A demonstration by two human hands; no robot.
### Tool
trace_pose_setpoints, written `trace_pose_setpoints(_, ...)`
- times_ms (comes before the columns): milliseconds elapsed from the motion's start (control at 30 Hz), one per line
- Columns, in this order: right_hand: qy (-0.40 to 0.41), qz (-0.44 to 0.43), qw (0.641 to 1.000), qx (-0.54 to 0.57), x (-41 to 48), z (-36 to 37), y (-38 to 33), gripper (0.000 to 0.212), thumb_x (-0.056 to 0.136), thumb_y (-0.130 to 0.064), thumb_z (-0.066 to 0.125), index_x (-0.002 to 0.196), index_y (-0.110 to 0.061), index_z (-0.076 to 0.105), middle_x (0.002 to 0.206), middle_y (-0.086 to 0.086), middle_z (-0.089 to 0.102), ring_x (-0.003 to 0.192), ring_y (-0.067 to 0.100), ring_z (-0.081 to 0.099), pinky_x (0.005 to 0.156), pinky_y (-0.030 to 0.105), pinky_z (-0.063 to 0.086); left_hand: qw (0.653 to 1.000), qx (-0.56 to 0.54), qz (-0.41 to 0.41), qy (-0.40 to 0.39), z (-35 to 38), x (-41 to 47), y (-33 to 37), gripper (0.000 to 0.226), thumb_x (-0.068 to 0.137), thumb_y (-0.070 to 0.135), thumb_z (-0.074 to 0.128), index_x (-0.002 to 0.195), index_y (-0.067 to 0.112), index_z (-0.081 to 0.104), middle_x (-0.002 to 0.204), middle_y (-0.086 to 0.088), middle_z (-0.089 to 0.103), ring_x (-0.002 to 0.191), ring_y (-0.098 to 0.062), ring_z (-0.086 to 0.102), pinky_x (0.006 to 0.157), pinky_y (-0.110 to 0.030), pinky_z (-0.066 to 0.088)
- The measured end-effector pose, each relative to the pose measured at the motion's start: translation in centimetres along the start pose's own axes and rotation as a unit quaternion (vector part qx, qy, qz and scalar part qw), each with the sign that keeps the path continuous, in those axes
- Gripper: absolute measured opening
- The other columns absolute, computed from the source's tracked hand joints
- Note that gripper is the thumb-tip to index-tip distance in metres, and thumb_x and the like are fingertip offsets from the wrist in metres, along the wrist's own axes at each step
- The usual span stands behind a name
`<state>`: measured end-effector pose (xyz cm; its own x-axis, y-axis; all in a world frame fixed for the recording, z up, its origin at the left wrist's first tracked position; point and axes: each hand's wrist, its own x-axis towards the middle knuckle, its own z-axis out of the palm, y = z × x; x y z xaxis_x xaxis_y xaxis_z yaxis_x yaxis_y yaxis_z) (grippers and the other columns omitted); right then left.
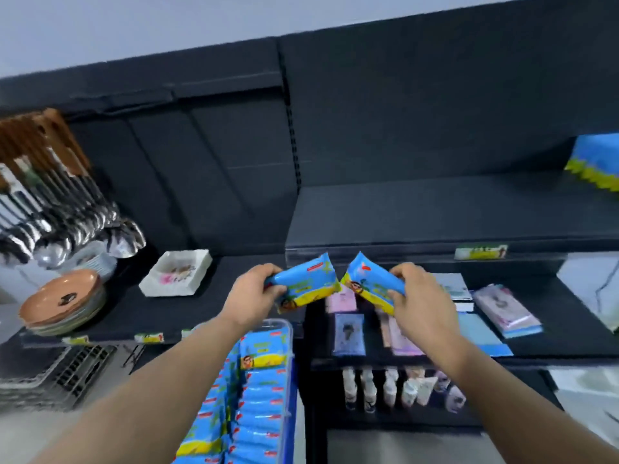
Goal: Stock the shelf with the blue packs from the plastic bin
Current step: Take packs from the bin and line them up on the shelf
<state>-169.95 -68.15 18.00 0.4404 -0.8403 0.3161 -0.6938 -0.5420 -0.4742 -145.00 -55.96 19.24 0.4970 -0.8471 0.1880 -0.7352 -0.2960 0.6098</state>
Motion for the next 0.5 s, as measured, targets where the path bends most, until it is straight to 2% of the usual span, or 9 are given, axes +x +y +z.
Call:
trace_pose_setpoints(67, 0.041, 0.012, 0.999, -0.007, 1.0, -2.6, 2.4, 0.027, 0.085, -0.018, 0.061, 0.110, -0.021, 0.051, 0.104, -0.001, 0.056, 0.099, 0.025, 0.053, 0.077, 0.038, 0.043, 1.000, -0.008, 0.013, 0.026, 1.0, 2.0, 3.7, 0.016, 0.083, 0.011, 0.069, 0.097, 0.015, 0.064, 0.085, 0.002, 0.062, 0.077, -0.014, 0.055, 0.069, -0.026, 0.039)
trace_pose_setpoints(167, 0.082, 0.038, 0.996, -0.027, 2.2, -6.8, 6.8, 0.028, 0.085, -0.019, 0.060, 0.111, -0.021, 0.051, 0.105, -0.001, 0.057, 0.099, 0.025, 0.053, 0.078, 0.040, 0.044, 0.996, -0.058, 0.013, 0.062, 4.1, 4.8, 9.4, 0.019, 0.083, 0.013, 0.069, 0.101, 0.014, 0.063, 0.086, 0.001, 0.063, 0.077, -0.017, 0.058, 0.072, -0.032, 0.050)
trace_pose_setpoints(233, 0.099, 0.043, 0.993, -0.052, 3.0, -9.3, 9.6, 0.027, 0.087, -0.020, 0.059, 0.112, -0.022, 0.050, 0.106, -0.001, 0.056, 0.099, 0.025, 0.053, 0.077, 0.040, 0.043, 0.994, -0.076, 0.007, 0.074, 6.4, 5.9, 13.1, 0.022, 0.085, 0.014, 0.067, 0.106, 0.016, 0.061, 0.091, 0.003, 0.061, 0.080, -0.015, 0.057, 0.074, -0.031, 0.050)
trace_pose_setpoints(367, 0.118, 0.051, 0.987, -0.094, 4.4, -14.0, 15.2, 0.026, 0.089, -0.023, 0.059, 0.113, -0.024, 0.050, 0.105, -0.003, 0.056, 0.098, 0.022, 0.053, 0.073, 0.037, 0.037, 0.995, -0.055, 0.018, 0.083, 11.2, 7.8, 20.4, 0.025, 0.088, 0.018, 0.065, 0.111, 0.019, 0.056, 0.101, 0.006, 0.059, 0.090, -0.018, 0.057, 0.082, -0.033, 0.050)
trace_pose_setpoints(500, 0.136, 0.060, 0.983, -0.104, 5.8, -17.4, 19.8, 0.027, 0.089, -0.022, 0.059, 0.114, -0.027, 0.051, 0.107, -0.005, 0.055, 0.101, 0.021, 0.050, 0.077, 0.037, 0.035, 0.996, -0.033, 0.032, 0.081, 14.6, 9.9, 26.2, 0.021, 0.090, 0.018, 0.061, 0.110, 0.021, 0.056, 0.106, 0.005, 0.061, 0.092, -0.017, 0.058, 0.080, -0.033, 0.050)
